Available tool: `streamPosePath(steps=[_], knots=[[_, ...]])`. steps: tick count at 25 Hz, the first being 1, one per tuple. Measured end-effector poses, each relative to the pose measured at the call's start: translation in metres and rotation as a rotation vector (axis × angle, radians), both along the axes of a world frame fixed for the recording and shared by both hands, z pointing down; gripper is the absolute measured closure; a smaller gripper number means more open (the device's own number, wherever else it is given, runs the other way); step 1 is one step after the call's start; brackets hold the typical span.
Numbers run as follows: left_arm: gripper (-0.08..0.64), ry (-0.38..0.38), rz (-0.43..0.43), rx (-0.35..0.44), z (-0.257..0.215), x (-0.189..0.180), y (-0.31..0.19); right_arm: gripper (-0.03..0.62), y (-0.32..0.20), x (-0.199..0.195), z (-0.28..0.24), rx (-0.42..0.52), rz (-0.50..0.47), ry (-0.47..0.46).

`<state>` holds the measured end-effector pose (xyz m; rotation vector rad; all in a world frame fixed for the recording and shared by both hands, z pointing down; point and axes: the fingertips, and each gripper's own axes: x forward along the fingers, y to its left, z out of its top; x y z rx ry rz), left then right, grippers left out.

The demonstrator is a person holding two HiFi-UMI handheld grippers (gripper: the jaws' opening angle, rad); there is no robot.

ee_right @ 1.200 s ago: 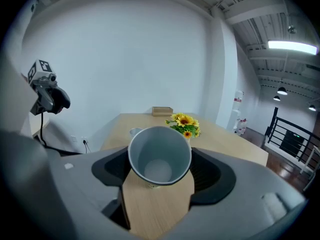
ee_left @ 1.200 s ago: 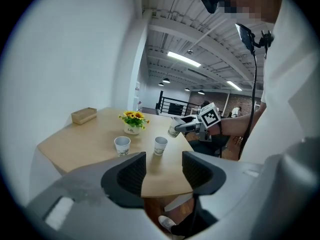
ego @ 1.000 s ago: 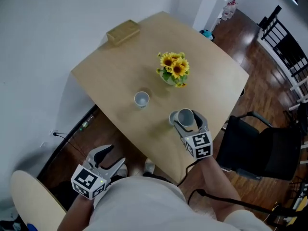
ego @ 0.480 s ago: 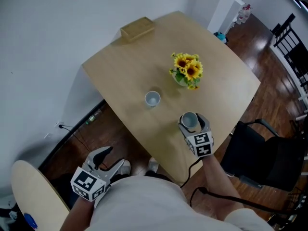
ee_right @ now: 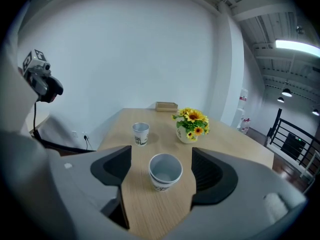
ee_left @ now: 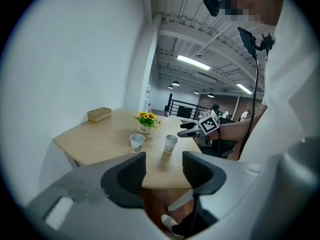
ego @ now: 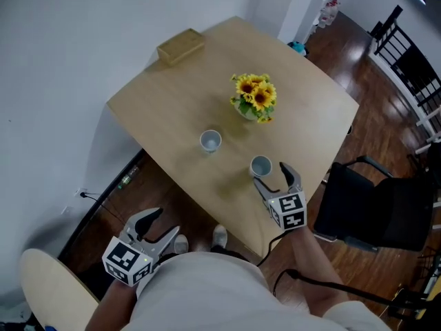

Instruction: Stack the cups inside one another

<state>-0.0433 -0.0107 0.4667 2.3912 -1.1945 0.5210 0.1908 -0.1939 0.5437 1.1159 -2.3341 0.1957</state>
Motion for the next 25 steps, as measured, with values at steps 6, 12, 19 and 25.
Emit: streamPosePath(steps=[6, 12, 19, 25], knots=[[0.316, 0.024, 0.078, 0.02, -0.004, -0.005, 0.011, 0.207, 0.039, -0.009, -0.028, 0.035, 0.041, -0.017], [0.316, 0.037, 0.126, 0.028, -0.004, -0.019, 0.027, 0.207, 0.078, -0.021, -0.036, 0.039, 0.085, -0.007], [0.316, 0.069, 0.152, 0.042, -0.004, -0.054, 0.049, 0.207, 0.113, -0.052, -0.034, 0.028, 0.115, 0.016], [0.316, 0.066, 0.171, 0.037, 0.003, -0.093, 0.073, 0.207, 0.121, -0.098, -0.014, 0.002, 0.122, 0.014]])
